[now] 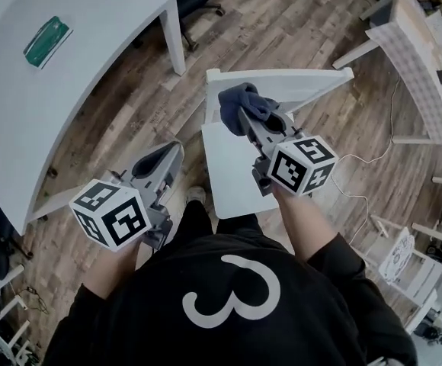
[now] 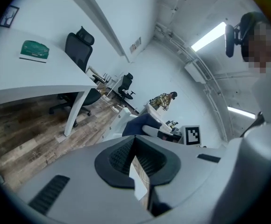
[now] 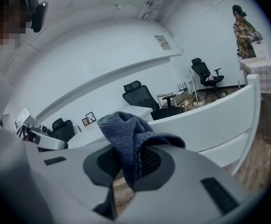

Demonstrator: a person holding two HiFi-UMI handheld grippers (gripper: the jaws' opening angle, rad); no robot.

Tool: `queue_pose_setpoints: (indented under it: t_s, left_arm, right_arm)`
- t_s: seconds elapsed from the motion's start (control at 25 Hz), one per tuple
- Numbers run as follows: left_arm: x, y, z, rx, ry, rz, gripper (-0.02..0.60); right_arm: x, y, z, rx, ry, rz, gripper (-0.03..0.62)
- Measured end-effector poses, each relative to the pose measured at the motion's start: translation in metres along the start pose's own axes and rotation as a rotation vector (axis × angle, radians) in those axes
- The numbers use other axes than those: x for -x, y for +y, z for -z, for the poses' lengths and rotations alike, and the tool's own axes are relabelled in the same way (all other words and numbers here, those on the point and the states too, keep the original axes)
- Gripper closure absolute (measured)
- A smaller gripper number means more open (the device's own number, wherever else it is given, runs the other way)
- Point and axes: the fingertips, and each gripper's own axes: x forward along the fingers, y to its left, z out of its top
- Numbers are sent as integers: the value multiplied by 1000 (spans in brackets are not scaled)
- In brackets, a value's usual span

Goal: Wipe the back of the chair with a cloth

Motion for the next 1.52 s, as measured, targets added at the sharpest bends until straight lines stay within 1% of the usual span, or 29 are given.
queue_pose_setpoints:
  t_s: [0.12,0.24,0.44,0.6,0.8,1.24,1.52]
  left_arm:
    - [2,0,6,31,-26,-49,568]
    - [6,0,9,52,-49,-91,568]
    - [15,9,16,110,-89,-169,568]
    - [19,8,25,132,-101,-208,568]
    - [29,15,28,144,-113,-252,568]
    - [38,9,28,149,-152,-277,568]
    - [39,-1,35,160,-163,-273,568]
  right_arm:
    - [-19,-5,0,19,17,-19,546]
    - [-30,-5,4,15,35,-48,546]
    - [-48,-6,9,7,61,-84,546]
    - [-55,-10,10,-8,61,-90,546]
    - [-61,-10,11,-9,30,-83,546]
    - [-61,-11,10,-21,26,-72,546]
    - [-59,-13,10,-17,30,-81,546]
